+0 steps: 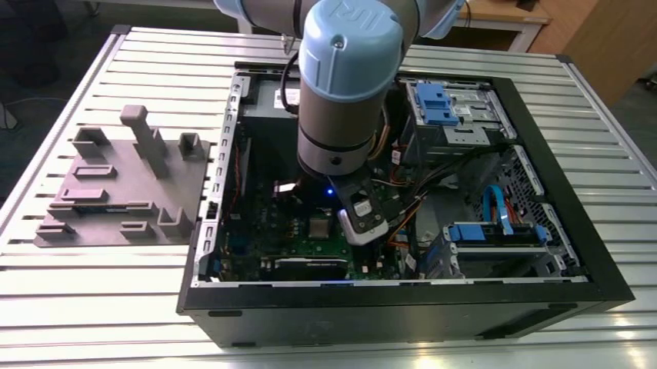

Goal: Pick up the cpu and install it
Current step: 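Place the cpu into insertion slot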

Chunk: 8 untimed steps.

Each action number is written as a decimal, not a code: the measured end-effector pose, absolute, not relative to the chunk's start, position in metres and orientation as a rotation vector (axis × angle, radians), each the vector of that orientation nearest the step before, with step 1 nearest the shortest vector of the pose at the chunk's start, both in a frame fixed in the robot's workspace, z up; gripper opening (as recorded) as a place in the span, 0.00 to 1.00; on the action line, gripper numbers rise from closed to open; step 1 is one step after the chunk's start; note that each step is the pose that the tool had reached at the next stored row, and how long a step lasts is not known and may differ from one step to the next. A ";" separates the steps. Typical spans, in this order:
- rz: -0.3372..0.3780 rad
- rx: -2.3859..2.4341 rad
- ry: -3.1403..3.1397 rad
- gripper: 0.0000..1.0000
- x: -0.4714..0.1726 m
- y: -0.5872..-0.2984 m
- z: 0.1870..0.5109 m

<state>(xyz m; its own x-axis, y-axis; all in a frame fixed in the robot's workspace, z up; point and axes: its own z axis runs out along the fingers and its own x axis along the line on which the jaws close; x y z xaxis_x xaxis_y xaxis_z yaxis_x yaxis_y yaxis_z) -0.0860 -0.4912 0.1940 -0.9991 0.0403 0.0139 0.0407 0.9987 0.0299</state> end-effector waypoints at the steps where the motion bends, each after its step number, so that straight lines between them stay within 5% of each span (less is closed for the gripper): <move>1: -0.046 -0.063 -3.127 0.45 -0.086 -0.491 0.194; 3: -0.046 -0.063 -3.127 0.35 -0.086 -0.491 0.194; 8: -0.047 -0.047 -3.127 0.35 -0.086 -0.491 0.193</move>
